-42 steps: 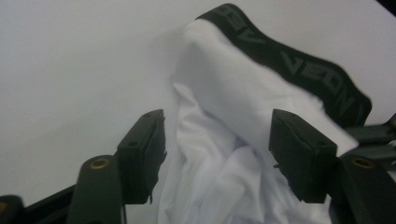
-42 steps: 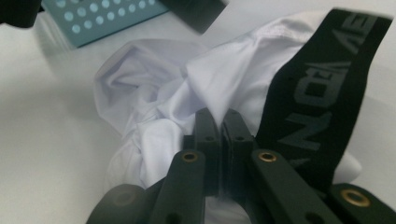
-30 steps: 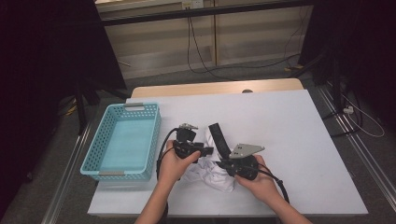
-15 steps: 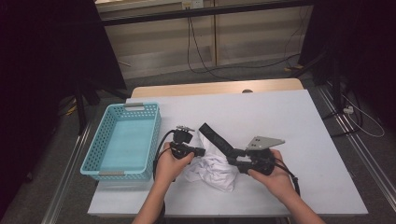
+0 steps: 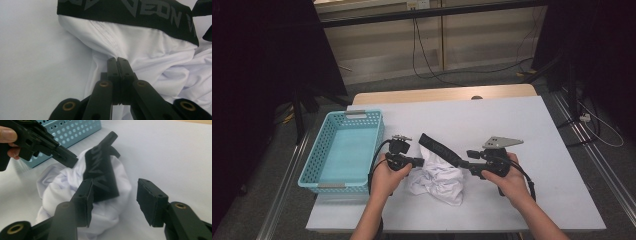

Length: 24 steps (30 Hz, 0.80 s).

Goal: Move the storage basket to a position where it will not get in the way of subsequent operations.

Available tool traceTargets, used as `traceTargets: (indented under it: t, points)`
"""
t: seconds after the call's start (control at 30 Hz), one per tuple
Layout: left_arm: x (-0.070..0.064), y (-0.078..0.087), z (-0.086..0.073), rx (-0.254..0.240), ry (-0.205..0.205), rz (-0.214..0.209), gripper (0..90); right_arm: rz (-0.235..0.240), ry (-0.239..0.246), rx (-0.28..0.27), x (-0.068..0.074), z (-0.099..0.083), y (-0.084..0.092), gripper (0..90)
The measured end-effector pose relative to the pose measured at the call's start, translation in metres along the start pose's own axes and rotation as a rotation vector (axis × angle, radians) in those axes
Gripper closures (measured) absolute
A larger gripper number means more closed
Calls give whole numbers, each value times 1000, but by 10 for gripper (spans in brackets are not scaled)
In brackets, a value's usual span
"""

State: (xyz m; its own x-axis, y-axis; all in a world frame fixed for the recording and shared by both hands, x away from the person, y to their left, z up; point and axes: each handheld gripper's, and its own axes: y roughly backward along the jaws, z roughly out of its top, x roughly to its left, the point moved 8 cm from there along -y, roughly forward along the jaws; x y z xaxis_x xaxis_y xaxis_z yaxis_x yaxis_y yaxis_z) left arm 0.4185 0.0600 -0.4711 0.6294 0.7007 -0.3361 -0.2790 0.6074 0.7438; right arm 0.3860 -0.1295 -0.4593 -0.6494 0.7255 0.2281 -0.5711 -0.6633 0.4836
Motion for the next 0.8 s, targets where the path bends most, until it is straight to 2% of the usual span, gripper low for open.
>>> traceTargets:
  t: [0.2, 0.23, 0.27, 0.33, 0.37, 0.4, 0.43, 0.47, 0.53, 0.57, 0.6, 0.67, 0.8]
  points:
    - [0, 0, -2, 9, -4, 2, 900, 41, 25, 26, 14, -1, -12, 482]
    - [0, 0, -2, 7, -2, 1, 900, 43, 39, 38, 16, -3, -14, 501]
    - [1, 0, -1, 5, 0, 2, 899, 47, 54, 50, 18, -5, -16, 563]
    - [1, 1, 1, -13, 4, 3, 891, 62, 77, 81, 23, -10, -18, 596]
    - [2, 2, 3, -39, 1, 14, 866, 66, 90, 108, 26, -13, -19, 614]
    - [5, 4, 6, -70, 4, 32, 791, 66, 107, 133, 28, -16, -20, 631]
    - [7, 5, 8, -86, 10, 48, 709, 69, 118, 142, 29, -18, -21, 660]
    - [9, 6, 10, -98, 23, 52, 674, 72, 126, 147, 30, -19, -20, 685]
    - [14, 5, 12, -119, 38, 69, 539, 73, 135, 153, 29, -21, -19, 702]
    - [16, 5, 12, -111, 40, 73, 532, 71, 131, 156, 28, -22, -18, 706]
    - [17, 3, 14, -125, 53, 78, 513, 70, 130, 163, 26, -24, -16, 712]
    - [21, 0, 16, -132, 71, 90, 400, 63, 129, 171, 22, -27, -13, 730]
    - [23, -9, 20, -130, 71, 98, 322, 48, 118, 182, 11, -32, -5, 752]
